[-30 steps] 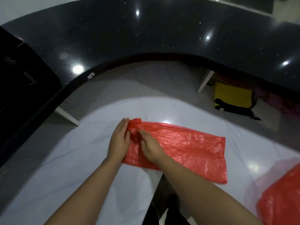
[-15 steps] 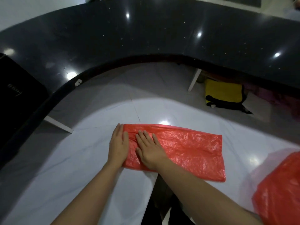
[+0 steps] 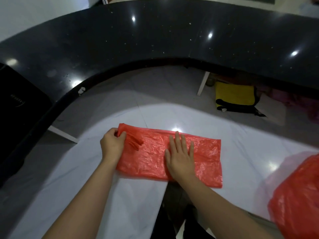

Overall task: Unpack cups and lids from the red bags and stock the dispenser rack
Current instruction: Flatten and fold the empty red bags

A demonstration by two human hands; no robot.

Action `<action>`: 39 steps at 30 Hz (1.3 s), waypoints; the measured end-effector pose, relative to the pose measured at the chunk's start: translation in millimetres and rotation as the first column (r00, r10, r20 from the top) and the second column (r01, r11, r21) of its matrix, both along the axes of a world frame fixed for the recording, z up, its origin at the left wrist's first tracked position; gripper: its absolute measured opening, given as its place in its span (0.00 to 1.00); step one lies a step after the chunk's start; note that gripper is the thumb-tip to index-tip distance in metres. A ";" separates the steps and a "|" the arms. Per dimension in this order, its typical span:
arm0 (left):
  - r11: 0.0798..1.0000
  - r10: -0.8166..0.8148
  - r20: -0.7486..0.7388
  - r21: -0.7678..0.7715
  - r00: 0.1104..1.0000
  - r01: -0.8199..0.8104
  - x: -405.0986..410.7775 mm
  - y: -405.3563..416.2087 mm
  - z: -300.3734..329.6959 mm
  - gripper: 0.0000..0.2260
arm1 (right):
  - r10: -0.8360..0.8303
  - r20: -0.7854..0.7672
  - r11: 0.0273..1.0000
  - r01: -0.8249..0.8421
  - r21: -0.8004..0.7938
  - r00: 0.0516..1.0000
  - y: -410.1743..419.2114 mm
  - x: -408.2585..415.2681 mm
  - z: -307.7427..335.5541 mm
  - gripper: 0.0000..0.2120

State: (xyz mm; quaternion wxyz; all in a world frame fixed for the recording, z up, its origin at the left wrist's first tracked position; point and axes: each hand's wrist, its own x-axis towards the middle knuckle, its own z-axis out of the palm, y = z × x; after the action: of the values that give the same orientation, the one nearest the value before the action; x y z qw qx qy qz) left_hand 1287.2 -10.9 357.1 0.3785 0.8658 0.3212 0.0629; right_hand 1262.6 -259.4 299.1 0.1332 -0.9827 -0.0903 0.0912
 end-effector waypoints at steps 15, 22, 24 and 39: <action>0.718 -0.438 0.015 0.607 0.899 0.340 -3.3 -127.4 83.8 0.12 | -0.107 -0.016 0.993 0.108 0.057 0.994 -52.4 -1.4 17.7 0.26; 0.597 -0.608 0.018 0.669 0.794 0.442 -14.7 -204.4 73.7 0.11 | 0.089 -0.153 0.994 -0.077 0.080 0.984 -152.2 -29.0 2.8 0.26; 0.574 -0.647 -0.002 0.658 0.763 0.488 -24.0 -229.9 63.6 0.09 | 0.063 -0.170 0.973 -0.023 0.231 0.983 -159.6 -29.1 1.1 0.25; 0.608 -0.658 -0.307 0.323 0.687 0.726 -70.9 -311.7 -22.6 0.19 | -0.204 -0.563 0.390 0.594 0.704 0.801 -211.8 -26.6 17.1 0.19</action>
State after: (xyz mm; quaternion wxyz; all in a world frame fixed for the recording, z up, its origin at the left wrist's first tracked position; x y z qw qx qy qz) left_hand 1216.4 -322.6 334.5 0.1512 0.9839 -0.0324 -0.0895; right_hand 1236.0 -471.2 316.2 0.6340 -0.7344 0.1499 0.1902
